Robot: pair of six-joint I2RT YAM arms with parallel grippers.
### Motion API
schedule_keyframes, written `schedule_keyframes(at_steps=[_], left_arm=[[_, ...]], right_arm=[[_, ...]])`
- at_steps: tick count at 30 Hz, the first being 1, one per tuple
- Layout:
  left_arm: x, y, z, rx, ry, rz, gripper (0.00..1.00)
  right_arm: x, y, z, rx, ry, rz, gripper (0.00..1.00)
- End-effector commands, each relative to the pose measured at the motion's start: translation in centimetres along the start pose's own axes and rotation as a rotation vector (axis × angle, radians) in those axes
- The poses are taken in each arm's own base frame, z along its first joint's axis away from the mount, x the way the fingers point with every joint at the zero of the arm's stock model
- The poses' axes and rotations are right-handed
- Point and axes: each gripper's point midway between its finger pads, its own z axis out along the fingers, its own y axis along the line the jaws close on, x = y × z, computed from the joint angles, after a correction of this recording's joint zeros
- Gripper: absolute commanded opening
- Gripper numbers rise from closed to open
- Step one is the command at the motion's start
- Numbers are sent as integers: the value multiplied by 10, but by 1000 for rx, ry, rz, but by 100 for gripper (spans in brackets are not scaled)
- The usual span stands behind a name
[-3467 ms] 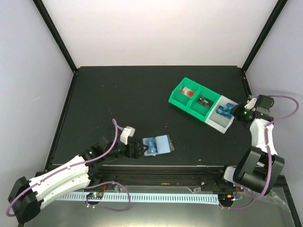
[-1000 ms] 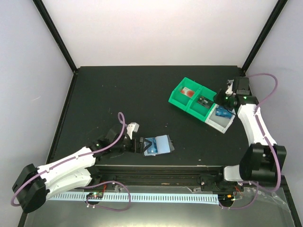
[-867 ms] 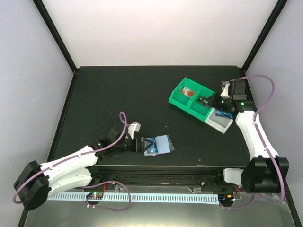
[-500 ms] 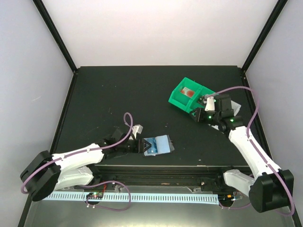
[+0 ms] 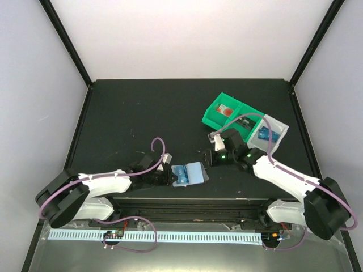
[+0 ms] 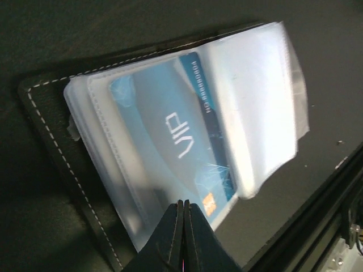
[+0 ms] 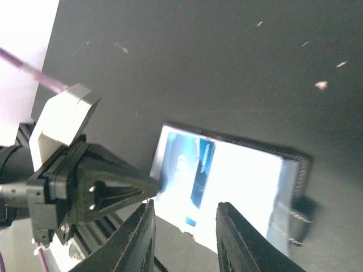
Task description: Take the credit cards out of the card holder
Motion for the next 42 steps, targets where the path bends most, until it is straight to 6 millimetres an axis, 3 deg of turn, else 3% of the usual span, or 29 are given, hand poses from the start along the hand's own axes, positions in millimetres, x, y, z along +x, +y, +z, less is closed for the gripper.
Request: schedule_keyframes(at_steps=[1, 6, 17, 29, 36, 42], left_arm=[[3, 14, 8, -43, 8, -16, 2], [5, 16, 10, -34, 3, -49, 2], [8, 27, 7, -78, -2, -36, 1], [8, 27, 7, -75, -5, -25, 2], [8, 28, 5, -87, -1, -16, 2], [1, 25, -4, -94, -39, 5, 3]], right_arm=[[4, 25, 17, -77, -23, -3, 32], [22, 38, 46, -67, 42, -35, 29], [51, 18, 92, -34, 154, -19, 27], [57, -1, 108, 21, 172, -39, 26], [56, -13, 102, 84, 150, -43, 30], [54, -12, 98, 83, 138, -45, 30]])
